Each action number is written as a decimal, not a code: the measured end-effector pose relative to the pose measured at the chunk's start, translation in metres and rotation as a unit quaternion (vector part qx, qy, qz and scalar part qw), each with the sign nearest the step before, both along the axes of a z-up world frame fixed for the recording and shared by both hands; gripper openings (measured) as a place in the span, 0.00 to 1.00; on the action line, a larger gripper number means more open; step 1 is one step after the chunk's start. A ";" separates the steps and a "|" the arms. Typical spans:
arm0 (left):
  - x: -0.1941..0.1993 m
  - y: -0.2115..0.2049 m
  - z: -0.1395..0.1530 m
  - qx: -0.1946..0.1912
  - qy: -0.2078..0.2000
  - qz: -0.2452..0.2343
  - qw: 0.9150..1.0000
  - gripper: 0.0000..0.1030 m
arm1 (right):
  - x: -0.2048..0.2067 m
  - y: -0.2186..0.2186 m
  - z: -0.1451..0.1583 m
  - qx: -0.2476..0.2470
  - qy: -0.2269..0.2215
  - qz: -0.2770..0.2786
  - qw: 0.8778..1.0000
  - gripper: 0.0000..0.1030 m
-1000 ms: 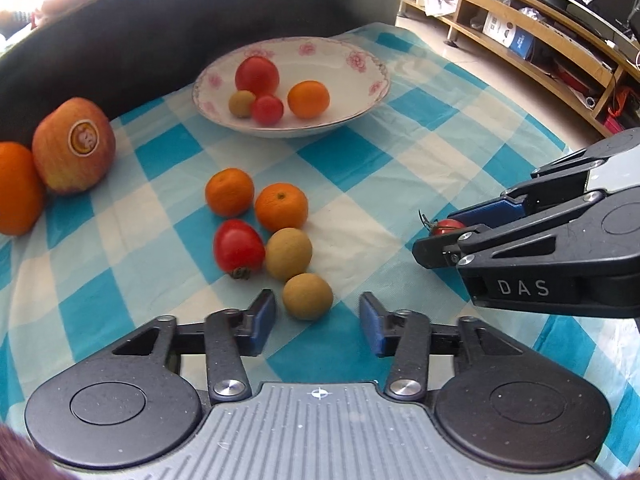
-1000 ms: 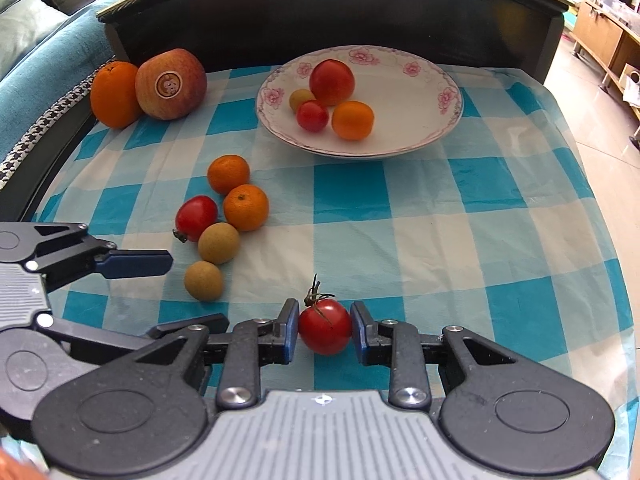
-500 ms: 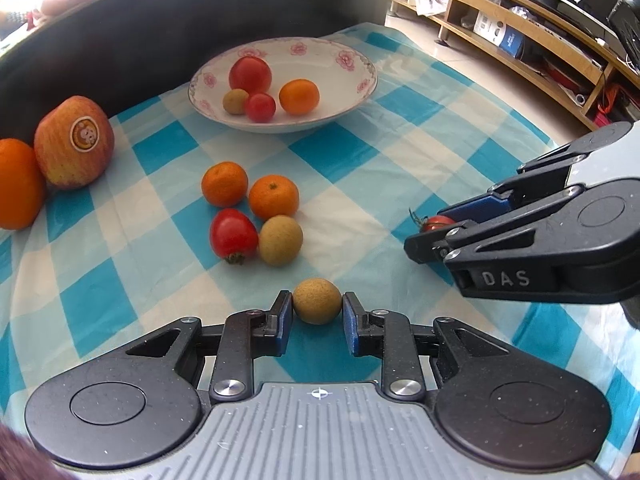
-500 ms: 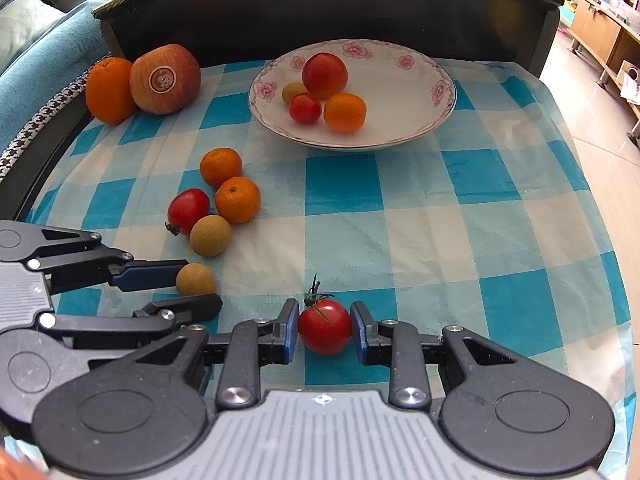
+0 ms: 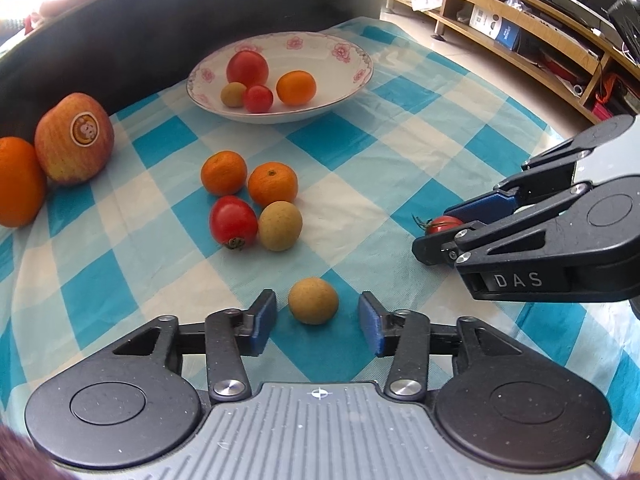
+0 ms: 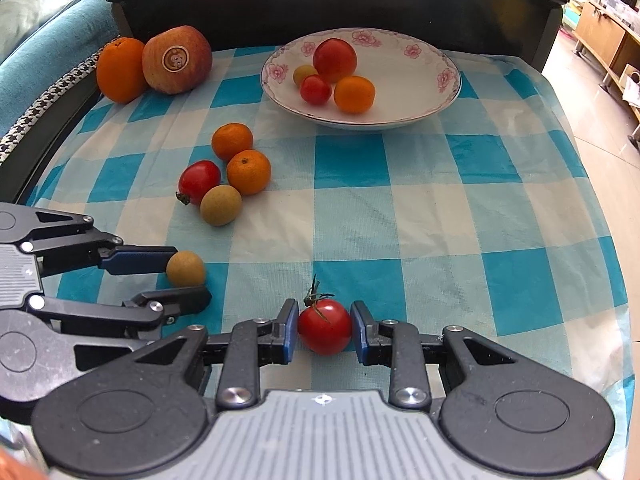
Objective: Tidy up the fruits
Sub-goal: 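Grasp a cherry tomato with the right gripper while the left gripper grasps a longan, then carry the tomato and longan over the white bowl and open both grippers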
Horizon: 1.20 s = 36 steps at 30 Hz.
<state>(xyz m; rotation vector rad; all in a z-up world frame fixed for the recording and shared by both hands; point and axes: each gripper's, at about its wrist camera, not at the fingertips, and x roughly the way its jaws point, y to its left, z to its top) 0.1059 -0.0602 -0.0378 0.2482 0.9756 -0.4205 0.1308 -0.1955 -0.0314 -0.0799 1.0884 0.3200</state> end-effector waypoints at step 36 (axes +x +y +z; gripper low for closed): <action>0.055 -0.003 0.045 -0.046 -0.048 0.030 0.997 0.33 | 0.025 -0.008 0.031 0.032 -0.045 -0.021 0.998 0.31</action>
